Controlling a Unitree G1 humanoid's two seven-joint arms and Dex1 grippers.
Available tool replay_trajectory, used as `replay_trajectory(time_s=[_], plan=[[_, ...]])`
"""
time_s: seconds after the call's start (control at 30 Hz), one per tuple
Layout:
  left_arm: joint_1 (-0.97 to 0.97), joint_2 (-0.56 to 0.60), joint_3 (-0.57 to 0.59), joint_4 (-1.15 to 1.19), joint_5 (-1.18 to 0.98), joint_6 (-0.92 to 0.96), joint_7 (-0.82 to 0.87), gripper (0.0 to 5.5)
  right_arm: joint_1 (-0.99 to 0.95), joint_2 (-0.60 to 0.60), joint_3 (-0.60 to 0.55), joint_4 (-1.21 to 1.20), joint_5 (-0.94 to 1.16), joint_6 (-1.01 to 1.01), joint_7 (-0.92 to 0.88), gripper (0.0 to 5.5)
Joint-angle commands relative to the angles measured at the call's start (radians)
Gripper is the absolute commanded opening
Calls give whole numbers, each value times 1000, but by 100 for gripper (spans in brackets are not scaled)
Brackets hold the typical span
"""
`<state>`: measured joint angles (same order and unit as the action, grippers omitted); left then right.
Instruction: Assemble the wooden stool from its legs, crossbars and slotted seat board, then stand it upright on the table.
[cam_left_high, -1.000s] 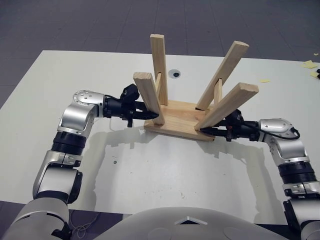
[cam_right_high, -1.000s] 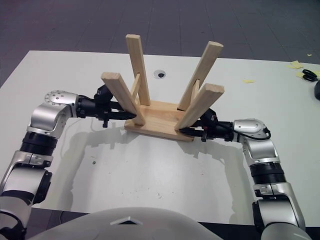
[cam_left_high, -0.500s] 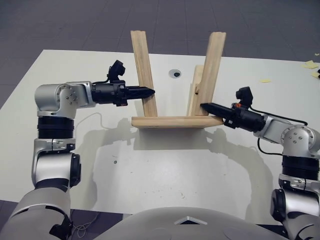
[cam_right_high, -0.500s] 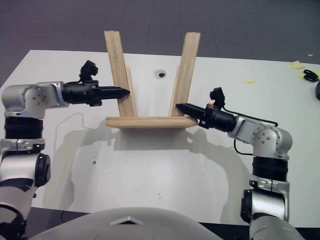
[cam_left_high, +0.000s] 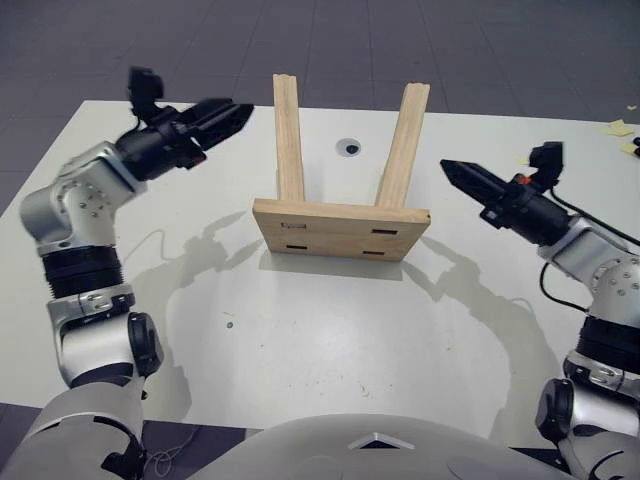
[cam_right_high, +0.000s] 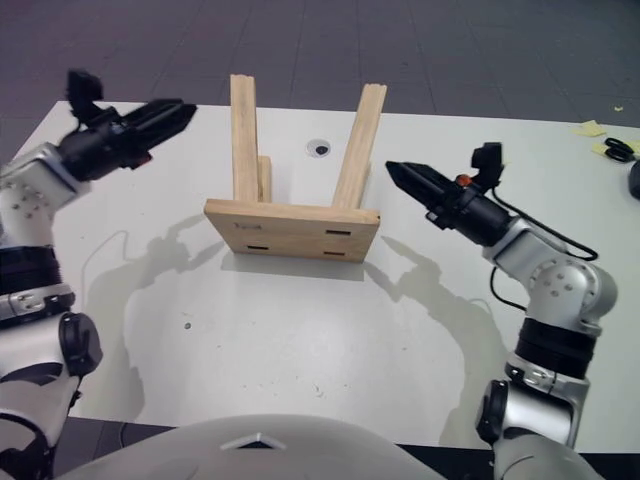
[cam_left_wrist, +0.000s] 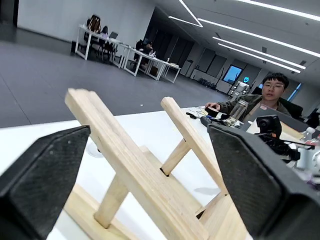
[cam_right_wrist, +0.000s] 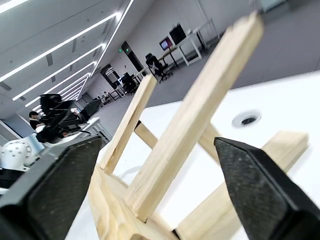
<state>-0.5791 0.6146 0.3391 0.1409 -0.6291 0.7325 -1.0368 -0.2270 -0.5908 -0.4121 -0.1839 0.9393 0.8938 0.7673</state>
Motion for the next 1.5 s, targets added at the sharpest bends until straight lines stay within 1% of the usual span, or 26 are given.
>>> replay_trajectory(time_s=[0.03, 0.1, 0.13, 0.2, 0.23, 0.3, 0.4, 0.57, 0.67, 0.87, 1.13, 1.33, 1.37, 1.43, 1.5], plan=[[174, 138, -99, -88, 50, -83, -189, 512, 174, -168, 158, -91, -191, -190, 259, 490], [221, 164, -220, -54, 157, -198, -248, 540, 205, -202, 262, -35, -331, -346, 344, 523], [227, 168, -278, -29, 212, -261, -267, 540, 200, -200, 298, 9, -385, -412, 365, 538], [216, 150, -364, 25, 298, -373, -284, 540, 146, -168, 360, 120, -481, -540, 380, 538], [201, 130, -389, 53, 323, -411, -281, 540, 110, -150, 382, 176, -515, -594, 386, 538], [166, 93, -427, 116, 359, -481, -276, 540, 42, -119, 407, 285, -557, -665, 392, 538], [131, 51, -465, 205, 402, -559, -273, 540, -47, -83, 447, 425, -596, -720, 424, 538], [72, 8, -494, 330, 432, -616, -289, 540, -107, -37, 503, 526, -622, -742, 483, 538], [37, -4, -503, 399, 447, -641, -301, 540, -113, -22, 522, 547, -638, -757, 500, 493], [6, -36, -509, 454, 450, -645, -313, 448, -129, 10, 538, 574, -661, -772, 500, 400], [-20, -36, -495, 494, 450, -644, -322, 318, -133, 8, 537, 582, -671, -775, 501, 275], [-18, -40, -476, 475, 417, -586, -339, 218, -134, 15, 531, 544, -634, -688, 508, 180], [-17, -42, -474, 466, 412, -573, -342, 207, -133, 15, 531, 526, -623, -662, 512, 168], [-14, -47, -466, 442, 398, -540, -348, 205, -131, 17, 529, 483, -598, -597, 519, 165], [-12, -51, -450, 402, 363, -463, -362, 205, -130, 17, 520, 418, -555, -503, 524, 165]])
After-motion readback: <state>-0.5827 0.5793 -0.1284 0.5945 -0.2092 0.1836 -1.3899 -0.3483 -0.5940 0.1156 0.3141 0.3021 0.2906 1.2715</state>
